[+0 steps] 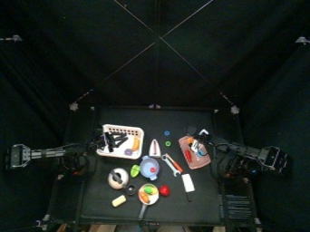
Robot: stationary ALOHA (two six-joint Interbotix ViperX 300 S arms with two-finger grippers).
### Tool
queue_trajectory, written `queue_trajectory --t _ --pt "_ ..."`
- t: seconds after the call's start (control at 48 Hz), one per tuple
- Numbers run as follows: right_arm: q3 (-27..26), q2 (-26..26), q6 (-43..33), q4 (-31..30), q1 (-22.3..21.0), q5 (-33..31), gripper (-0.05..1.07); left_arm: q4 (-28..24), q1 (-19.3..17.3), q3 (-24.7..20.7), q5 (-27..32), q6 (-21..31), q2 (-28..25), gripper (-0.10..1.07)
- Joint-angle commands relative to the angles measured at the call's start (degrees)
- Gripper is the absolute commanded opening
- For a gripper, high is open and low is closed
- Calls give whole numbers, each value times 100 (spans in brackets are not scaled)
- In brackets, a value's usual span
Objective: Hand over yellow gear
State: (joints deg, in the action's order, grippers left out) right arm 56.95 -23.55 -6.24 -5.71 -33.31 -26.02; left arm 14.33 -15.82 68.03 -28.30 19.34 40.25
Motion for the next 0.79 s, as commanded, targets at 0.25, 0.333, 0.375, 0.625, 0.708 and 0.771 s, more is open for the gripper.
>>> queue_trajectory --t 0.25,0.333,0.375,0.625,0.708,0.771 --pt "-325 -246 18 -466 1002 1090 68 272 422 -888 870 220 -343 77" --pt "-483 -229 -18 -615 1310 1389 68 422 554 -1125 896 220 -659 77" --pt "-554 -202 -18 -650 1441 1512 68 545 606 -1257 905 202 -879 77" --pt "-844 44 0 -747 1881 2127 68 817 712 -1916 914 202 -1960 77" --pt "-896 158 0 -835 1907 2206 68 932 756 -2153 914 211 -2276 77" --pt "-949 281 0 -914 1925 2232 68 1055 765 -2312 914 211 -2487 77"
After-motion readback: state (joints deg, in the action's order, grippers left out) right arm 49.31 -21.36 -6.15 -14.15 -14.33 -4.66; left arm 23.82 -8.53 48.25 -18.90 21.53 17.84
